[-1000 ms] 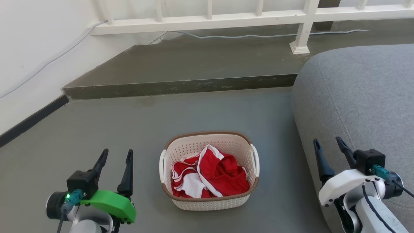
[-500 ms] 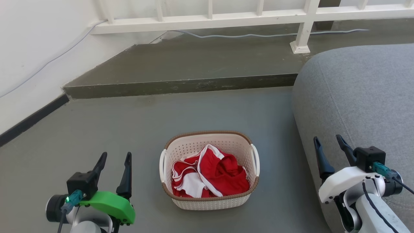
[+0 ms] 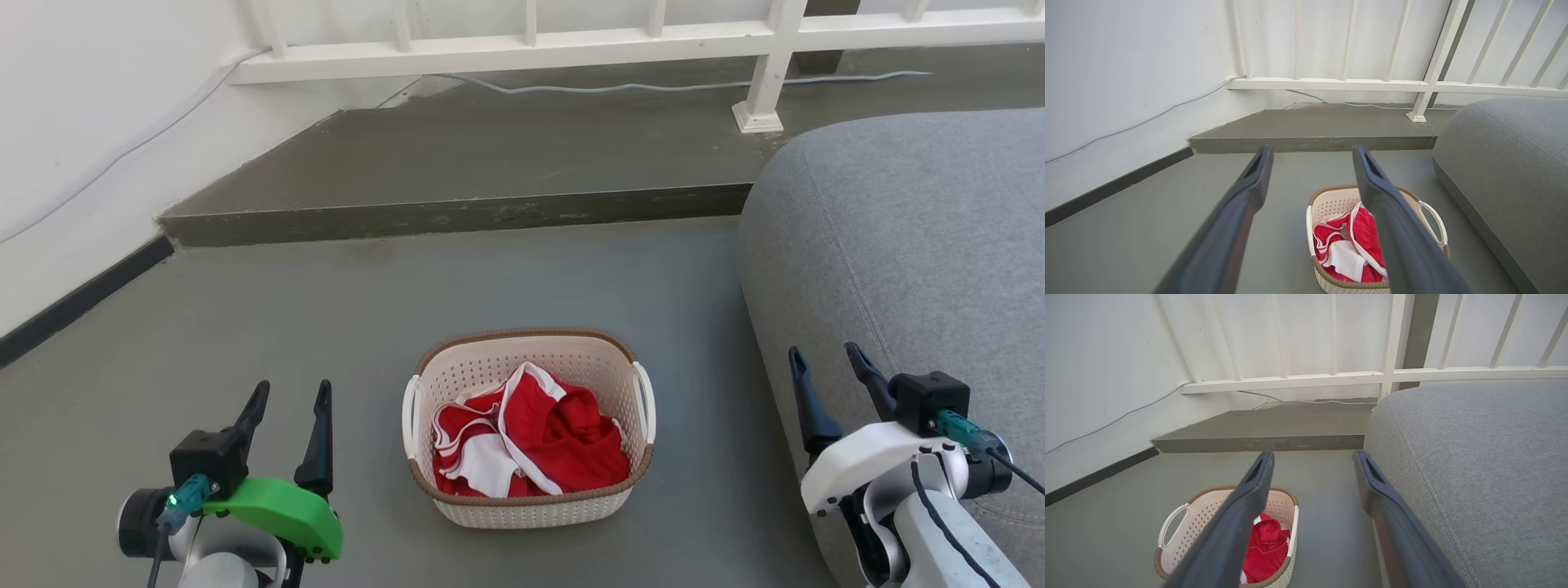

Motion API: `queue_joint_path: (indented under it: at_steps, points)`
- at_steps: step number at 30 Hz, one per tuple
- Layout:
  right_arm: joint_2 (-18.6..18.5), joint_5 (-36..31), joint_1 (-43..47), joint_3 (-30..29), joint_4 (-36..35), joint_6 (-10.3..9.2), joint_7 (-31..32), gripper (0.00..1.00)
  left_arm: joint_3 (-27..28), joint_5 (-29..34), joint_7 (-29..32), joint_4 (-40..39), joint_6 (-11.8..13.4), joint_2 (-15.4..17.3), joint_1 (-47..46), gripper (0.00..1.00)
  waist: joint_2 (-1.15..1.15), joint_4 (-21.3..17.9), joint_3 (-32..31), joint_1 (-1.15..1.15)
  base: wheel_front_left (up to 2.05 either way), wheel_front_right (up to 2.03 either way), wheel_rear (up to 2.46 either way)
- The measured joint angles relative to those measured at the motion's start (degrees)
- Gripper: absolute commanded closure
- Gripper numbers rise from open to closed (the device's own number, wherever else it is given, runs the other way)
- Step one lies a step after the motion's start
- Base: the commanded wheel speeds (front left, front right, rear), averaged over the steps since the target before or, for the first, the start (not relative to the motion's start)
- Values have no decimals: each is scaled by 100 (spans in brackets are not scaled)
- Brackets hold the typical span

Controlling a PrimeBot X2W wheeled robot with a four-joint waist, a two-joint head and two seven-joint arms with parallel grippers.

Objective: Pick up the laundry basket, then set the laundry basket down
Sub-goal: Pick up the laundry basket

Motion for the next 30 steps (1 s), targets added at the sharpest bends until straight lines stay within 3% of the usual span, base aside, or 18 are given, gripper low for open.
queue_joint_path:
  at_steps: [14, 30]
  points:
    - [11, -10, -9, -67, 35, 54, 0, 0, 19, 44, 0, 36, -7, -41, -51, 0, 0, 11, 212, 0, 0, 0, 0]
    - [-1, -116, -637, -129, -99, 98, -1, 0, 51, 48, 0, -86, -9, -103, -636, 0, 0, 57, 1177, 0, 0, 0, 0]
